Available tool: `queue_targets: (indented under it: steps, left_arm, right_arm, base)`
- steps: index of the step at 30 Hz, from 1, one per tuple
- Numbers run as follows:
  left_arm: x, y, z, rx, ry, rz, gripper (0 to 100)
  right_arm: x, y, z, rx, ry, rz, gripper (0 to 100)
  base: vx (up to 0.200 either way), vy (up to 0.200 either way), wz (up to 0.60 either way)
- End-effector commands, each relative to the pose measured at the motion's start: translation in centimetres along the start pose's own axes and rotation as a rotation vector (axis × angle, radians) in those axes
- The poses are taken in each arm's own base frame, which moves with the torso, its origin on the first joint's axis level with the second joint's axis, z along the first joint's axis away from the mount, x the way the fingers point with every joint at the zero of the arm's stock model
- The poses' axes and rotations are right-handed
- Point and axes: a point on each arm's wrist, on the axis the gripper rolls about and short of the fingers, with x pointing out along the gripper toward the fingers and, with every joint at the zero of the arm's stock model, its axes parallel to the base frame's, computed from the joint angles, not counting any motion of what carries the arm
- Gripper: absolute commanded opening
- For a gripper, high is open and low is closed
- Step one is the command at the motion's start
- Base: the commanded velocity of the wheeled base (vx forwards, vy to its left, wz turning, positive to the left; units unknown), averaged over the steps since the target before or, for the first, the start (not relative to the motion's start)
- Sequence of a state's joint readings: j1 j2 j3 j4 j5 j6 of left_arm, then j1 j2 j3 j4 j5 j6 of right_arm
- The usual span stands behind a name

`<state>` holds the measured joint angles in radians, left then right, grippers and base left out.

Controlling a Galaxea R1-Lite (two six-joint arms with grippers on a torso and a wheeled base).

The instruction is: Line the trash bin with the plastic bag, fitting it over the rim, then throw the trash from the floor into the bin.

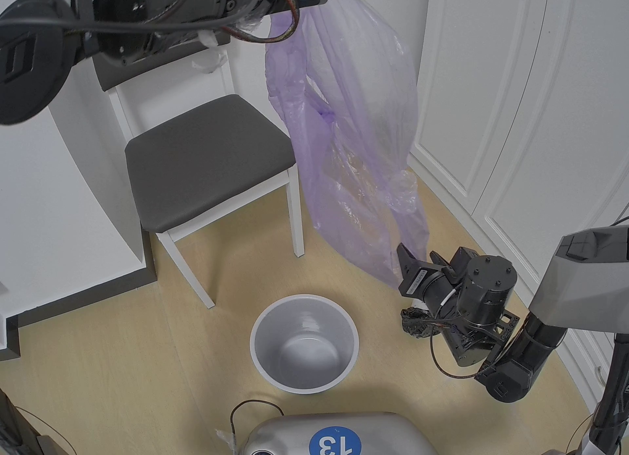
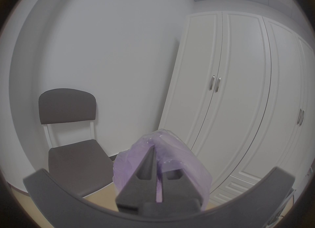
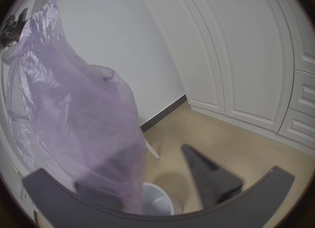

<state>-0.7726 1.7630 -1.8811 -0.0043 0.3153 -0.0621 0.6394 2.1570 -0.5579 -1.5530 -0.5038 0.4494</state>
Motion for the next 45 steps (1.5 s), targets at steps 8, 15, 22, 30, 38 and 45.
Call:
queue_targets:
  steps: [8,15,22,30,38,45]
  left_arm:
    - [0.3,1.0,-1.2,0.014,0.042,0.035,0]
    - [-2.8,5.0,-4.4,0.009,0.137,0.164,0]
    - [-5.9,8.9,-7.8,0.038,0.218,0.279,0]
    - [-10.2,11.5,-13.4,0.077,0.410,0.353,0]
    - [-12.4,11.0,-15.9,0.110,0.481,0.255,0]
    - [-13.7,9.8,-18.2,0.136,0.480,0.172,0]
  right_arm:
    - [-0.6,0.4,1.5,0.022,-0.037,0.022,0]
    - [-0.8,0.1,2.1,0.021,-0.043,0.019,0]
    - [-1.3,0.0,2.3,0.011,-0.040,0.020,0]
    - [-2.1,-0.3,2.4,0.003,-0.026,0.015,0]
    - [-2.3,-0.3,2.3,-0.007,-0.019,0.020,0]
    - [-3.3,-0.3,1.6,-0.024,0.027,0.039,0]
  base:
    - [0.000,0.000,0.00]
    - [0.000,0.000,0.00]
    - [0.000,0.000,0.00]
    - [0.000,0.000,0.00]
    - [0.000,0.000,0.00]
    - [0.000,0.000,0.00]
